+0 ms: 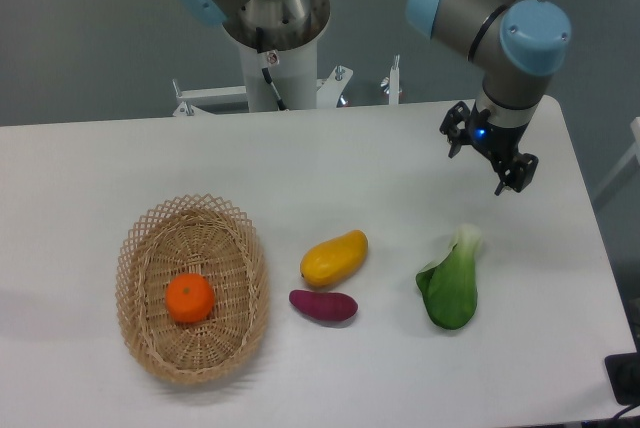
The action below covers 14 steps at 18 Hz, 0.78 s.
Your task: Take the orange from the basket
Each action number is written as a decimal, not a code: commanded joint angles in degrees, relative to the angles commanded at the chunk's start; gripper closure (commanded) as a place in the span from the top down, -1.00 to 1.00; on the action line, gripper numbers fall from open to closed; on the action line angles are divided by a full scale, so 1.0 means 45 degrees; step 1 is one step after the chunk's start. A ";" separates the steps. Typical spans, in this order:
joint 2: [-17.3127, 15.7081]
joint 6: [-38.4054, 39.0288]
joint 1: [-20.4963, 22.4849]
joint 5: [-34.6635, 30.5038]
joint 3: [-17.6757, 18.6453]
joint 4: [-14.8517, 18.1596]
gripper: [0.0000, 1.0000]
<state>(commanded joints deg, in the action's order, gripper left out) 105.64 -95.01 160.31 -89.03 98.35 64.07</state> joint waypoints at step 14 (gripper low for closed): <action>-0.0156 0.0253 0.0000 0.0290 0.0311 -0.0077 1.00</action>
<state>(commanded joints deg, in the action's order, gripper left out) 104.94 -93.87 160.31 -87.73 99.75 63.72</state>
